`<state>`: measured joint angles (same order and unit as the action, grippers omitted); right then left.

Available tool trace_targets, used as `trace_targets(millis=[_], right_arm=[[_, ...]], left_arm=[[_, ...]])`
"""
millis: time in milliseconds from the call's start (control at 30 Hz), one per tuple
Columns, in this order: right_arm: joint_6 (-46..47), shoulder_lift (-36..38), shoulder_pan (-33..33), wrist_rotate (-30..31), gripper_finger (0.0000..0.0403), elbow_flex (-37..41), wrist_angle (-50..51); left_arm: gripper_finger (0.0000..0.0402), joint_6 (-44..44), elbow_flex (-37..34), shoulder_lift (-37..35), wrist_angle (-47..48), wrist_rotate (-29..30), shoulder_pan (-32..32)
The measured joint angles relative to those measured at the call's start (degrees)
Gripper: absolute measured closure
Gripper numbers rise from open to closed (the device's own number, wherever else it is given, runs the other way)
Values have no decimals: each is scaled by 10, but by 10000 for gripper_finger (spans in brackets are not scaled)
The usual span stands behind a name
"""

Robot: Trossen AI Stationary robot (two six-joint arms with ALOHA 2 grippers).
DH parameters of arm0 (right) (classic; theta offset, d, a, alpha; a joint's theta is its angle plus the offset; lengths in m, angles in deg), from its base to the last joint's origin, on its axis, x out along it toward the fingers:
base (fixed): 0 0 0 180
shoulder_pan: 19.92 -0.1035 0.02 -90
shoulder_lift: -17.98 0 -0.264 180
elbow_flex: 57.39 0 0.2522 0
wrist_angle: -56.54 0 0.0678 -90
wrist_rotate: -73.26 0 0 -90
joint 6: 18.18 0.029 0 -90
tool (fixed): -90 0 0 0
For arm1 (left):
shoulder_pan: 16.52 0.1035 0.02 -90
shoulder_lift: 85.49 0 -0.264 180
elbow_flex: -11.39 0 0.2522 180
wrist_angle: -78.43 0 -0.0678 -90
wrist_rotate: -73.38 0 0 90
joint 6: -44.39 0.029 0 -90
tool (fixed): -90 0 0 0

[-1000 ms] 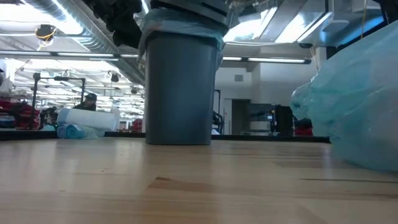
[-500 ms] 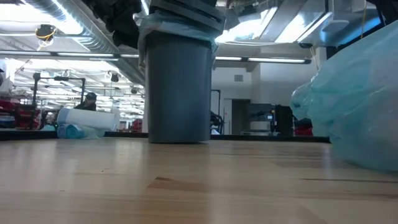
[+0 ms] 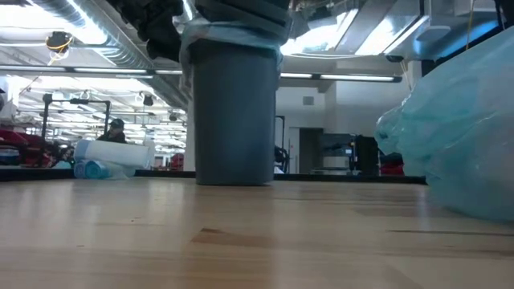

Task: Pick and place trash into bin
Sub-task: Put the trash cover into the trash bin

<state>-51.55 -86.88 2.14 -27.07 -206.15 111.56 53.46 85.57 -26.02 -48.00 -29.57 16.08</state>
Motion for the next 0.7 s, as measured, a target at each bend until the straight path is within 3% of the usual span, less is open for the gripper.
trace_targets(millis=[133,300,700], right_arm=[[-6,13,1,45,397,0,62],[1,38,1,53,397,0,83],[-9,13,1,2,396,1,-29]], left_arm=[[208,0,0,0,0,0,0],[208,1,0,0,1,0,0],[208,3,0,0,1,0,0]])
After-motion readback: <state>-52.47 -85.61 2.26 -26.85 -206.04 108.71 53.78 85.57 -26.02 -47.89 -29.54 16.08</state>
